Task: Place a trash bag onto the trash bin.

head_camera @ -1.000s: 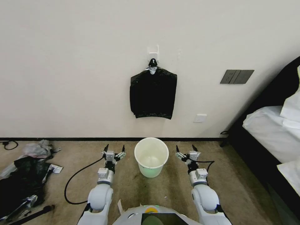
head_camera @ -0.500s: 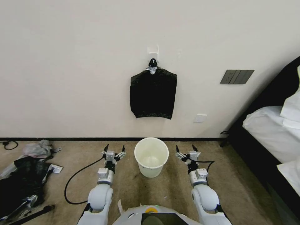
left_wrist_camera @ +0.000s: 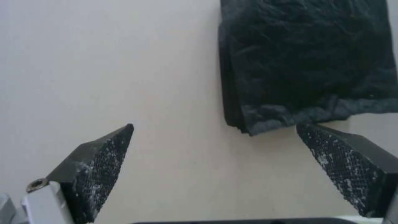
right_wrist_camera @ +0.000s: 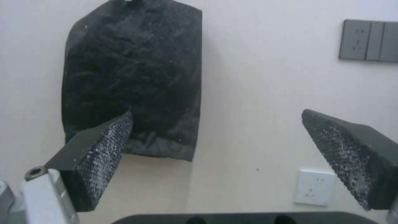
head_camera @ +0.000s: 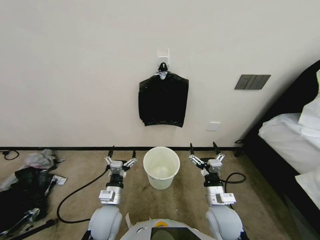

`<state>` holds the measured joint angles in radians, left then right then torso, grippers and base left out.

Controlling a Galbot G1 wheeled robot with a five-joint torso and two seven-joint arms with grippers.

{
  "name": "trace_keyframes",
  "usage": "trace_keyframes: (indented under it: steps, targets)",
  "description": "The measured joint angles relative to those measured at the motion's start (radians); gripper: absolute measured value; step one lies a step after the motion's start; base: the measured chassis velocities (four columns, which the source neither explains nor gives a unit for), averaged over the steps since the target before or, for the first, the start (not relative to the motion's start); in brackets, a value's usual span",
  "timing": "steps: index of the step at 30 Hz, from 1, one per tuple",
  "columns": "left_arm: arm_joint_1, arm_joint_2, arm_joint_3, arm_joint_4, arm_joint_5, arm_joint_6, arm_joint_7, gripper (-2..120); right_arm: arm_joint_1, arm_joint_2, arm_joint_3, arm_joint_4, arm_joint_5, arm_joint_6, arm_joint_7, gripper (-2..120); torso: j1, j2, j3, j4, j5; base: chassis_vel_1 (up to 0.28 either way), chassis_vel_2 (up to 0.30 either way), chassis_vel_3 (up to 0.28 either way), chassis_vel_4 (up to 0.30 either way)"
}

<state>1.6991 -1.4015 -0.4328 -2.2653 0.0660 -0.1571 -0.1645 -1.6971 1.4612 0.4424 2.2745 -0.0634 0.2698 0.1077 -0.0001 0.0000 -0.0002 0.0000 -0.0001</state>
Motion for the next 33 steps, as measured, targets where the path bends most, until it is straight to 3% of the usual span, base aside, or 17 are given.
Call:
trace_keyframes:
  steps: [13,20,26,33]
  targets:
    - [0.008,0.0,-0.031,-0.003,-0.012,-0.011,-0.001,100,0.029,-0.04,-0.035,-0.018,0.133,-0.044,-0.005,100,0.0,0.0,0.0,-0.0003,0.0,0.0,0.0,0.0,0.0]
    - [0.039,-0.002,-0.033,-0.001,-0.011,-0.034,0.008,100,0.185,-0.14,-0.104,-0.009,0.408,-0.228,-0.013,100,0.0,0.0,0.0,-0.0001,0.0001,0.0,0.0,0.0,0.0]
    - [0.046,-0.019,-0.039,-0.005,-0.01,-0.035,0.009,100,0.295,-0.182,-0.169,-0.002,0.587,-0.3,0.007,100,0.0,0.0,0.0,-0.0001,0.0001,0.0,0.0,0.0,0.0]
    - [0.072,-0.028,-0.048,-0.009,0.005,-0.046,0.011,100,0.618,-0.226,-0.225,-0.057,1.01,-0.411,0.09,100,0.0,0.0,0.0,0.0,0.0002,0.0,0.0,0.0,0.0]
